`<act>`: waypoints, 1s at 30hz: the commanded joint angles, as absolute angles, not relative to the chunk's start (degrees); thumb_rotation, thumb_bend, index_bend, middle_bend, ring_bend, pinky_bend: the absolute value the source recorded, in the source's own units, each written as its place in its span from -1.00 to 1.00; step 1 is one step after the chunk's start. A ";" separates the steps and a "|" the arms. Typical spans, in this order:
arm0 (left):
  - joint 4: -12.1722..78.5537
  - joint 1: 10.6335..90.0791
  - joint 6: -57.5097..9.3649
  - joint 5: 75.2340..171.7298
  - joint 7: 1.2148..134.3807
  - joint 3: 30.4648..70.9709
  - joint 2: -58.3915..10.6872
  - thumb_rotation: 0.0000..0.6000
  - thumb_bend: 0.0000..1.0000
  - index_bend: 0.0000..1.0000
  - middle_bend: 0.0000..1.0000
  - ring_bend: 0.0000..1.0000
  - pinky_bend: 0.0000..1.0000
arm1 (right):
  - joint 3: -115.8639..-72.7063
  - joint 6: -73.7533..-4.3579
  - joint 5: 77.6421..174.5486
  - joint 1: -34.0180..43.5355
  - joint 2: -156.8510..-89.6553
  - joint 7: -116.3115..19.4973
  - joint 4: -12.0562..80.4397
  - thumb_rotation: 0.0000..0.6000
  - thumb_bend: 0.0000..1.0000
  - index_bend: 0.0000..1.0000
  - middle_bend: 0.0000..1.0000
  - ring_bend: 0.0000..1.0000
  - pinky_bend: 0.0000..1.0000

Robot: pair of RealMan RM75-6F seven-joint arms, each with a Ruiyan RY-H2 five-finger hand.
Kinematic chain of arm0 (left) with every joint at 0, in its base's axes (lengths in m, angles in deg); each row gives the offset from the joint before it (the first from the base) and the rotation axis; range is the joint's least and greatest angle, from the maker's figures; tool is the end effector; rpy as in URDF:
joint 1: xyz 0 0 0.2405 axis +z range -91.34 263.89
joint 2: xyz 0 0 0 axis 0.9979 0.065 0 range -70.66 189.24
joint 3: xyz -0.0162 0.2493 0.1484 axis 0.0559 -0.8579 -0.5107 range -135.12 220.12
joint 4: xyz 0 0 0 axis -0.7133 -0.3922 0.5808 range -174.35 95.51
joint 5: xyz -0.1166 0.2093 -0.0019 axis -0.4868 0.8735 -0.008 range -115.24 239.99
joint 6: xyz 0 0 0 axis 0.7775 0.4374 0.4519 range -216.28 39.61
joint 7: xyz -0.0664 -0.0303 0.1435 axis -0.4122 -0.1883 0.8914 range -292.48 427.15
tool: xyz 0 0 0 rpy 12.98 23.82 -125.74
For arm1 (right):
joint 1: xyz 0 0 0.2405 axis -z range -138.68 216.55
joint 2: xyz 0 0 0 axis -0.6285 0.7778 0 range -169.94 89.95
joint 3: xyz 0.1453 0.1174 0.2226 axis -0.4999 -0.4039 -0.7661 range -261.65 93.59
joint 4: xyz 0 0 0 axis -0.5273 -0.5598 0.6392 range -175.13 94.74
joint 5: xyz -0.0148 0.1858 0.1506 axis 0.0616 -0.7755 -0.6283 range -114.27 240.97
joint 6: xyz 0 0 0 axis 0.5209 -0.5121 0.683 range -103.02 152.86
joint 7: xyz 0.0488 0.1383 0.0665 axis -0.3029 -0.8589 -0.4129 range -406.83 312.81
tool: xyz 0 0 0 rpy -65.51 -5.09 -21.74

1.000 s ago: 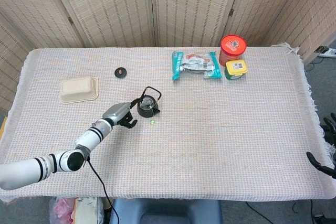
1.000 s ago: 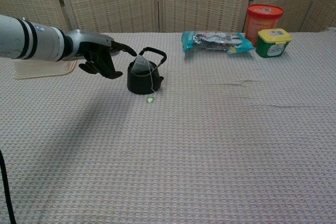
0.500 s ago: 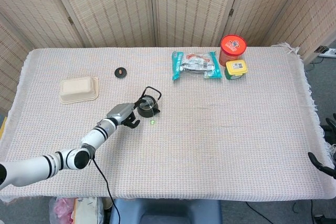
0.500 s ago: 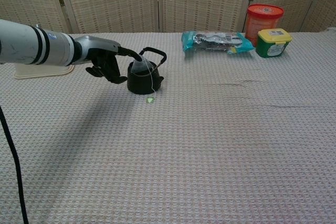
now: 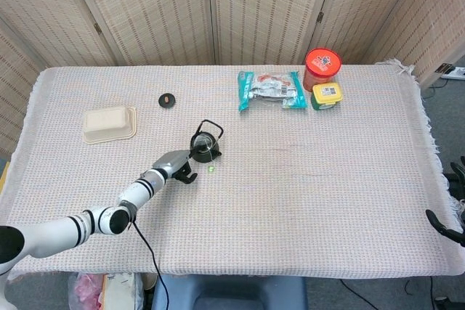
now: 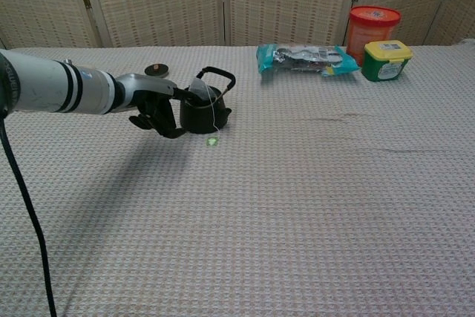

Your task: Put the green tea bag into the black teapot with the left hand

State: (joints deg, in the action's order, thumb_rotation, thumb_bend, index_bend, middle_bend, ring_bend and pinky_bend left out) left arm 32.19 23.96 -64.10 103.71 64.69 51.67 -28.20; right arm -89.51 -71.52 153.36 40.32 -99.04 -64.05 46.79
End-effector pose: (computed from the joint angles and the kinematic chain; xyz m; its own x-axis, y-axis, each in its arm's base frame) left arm -0.1325 0.4658 -0.0786 0.1685 0.6728 0.7203 0.9838 -0.1604 -0.0803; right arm -0.3688 -0.1716 0.2202 0.2848 0.1919 0.9392 -0.9546 -0.0329 0.2961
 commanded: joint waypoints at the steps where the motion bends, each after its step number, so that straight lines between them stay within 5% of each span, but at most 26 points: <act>1: 31.29 24.15 -64.85 105.09 63.70 52.08 -29.24 1.00 0.03 -1.00 1.00 1.00 1.00 | -89.55 -71.46 153.27 40.29 -99.00 -64.13 46.77 1.00 -0.63 -1.00 -1.00 -1.00 -1.00; 21: 48.03 23.43 -52.05 99.23 71.62 50.47 -18.96 1.00 0.03 -1.00 1.00 1.00 1.00 | -88.40 -73.41 155.84 40.98 -98.75 -65.65 46.03 1.00 -0.63 -1.00 -1.00 -1.00 -1.00; 30: 45.62 22.28 -53.16 97.62 72.45 50.99 -18.93 1.00 0.03 -1.00 1.00 1.00 1.00 | -88.86 -73.92 154.90 41.27 -99.05 -65.48 45.91 1.00 -0.63 -1.00 -1.00 -1.00 -1.00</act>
